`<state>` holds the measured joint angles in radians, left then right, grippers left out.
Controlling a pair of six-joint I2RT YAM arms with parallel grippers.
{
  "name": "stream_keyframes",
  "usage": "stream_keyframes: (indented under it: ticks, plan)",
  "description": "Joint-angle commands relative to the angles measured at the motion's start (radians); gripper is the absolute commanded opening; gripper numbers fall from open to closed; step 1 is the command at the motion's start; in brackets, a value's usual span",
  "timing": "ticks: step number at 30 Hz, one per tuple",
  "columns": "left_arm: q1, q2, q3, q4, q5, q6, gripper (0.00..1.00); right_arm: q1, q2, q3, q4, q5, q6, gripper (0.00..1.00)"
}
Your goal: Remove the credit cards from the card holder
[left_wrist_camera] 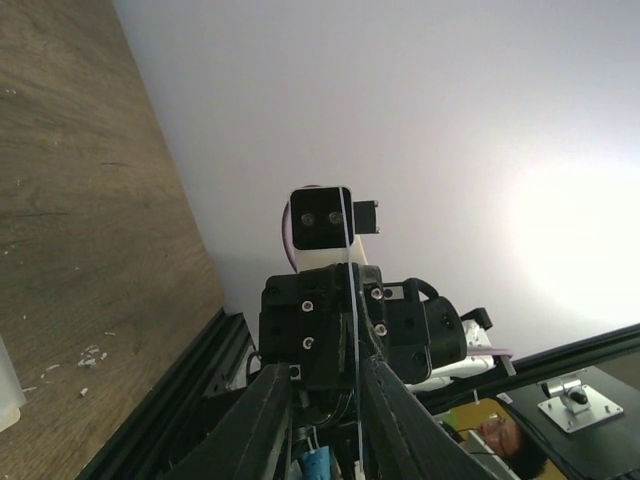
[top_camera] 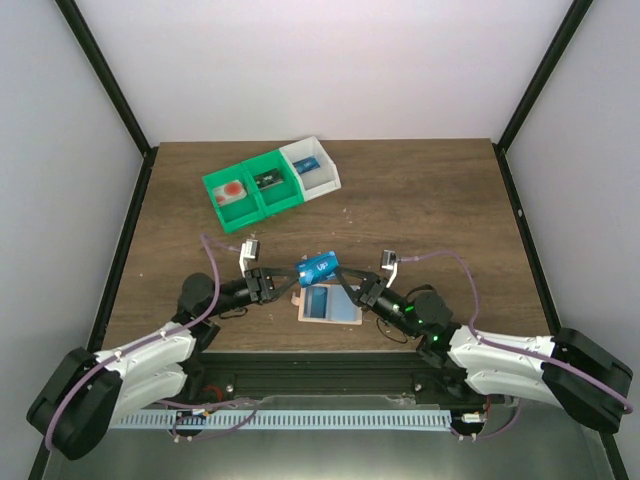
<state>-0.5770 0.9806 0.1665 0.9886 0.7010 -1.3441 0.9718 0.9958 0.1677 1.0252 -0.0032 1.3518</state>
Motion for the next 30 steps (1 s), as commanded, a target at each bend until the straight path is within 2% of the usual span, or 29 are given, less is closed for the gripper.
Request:
stream_keyframes:
  ticks: [1,5,7,12,16,18,19,23,27,30]
  plan:
    - [-0.005,0.022,0.014,0.048,0.003,-0.002,0.23,-0.004,0.004,0.03,0.013,0.028,0.013,0.01]
    - [-0.009,0.037,0.005,0.089,0.002,-0.023,0.32,-0.004,0.007,0.03,0.003,0.04,0.016,0.01]
    - [-0.009,0.041,0.006,0.09,0.0,-0.024,0.32,-0.004,0.014,0.031,0.006,0.043,0.021,0.0]
    - [-0.013,0.049,0.009,0.101,-0.004,-0.024,0.17,-0.004,0.033,0.033,0.008,0.041,0.031,0.0]
    - [-0.015,0.05,0.009,0.096,-0.009,-0.024,0.0,-0.004,0.038,0.031,0.001,0.045,0.041,0.01]
    - [-0.014,0.045,0.005,0.088,-0.019,-0.02,0.0,-0.004,0.039,0.029,-0.004,0.042,0.042,0.01]
    - [-0.013,0.042,0.001,0.085,-0.024,-0.018,0.0,-0.004,0.039,0.027,-0.006,0.042,0.043,0.03]
    - [0.014,0.02,0.015,-0.007,-0.008,0.021,0.0,-0.004,0.009,0.003,-0.033,0.051,0.031,0.24]
    - [0.112,-0.001,0.046,-0.121,0.053,0.06,0.0,-0.004,-0.07,0.006,-0.141,0.057,-0.043,0.52]
    - [0.176,0.003,0.117,-0.281,0.097,0.149,0.0,-0.004,-0.132,0.025,-0.229,0.044,-0.119,0.74]
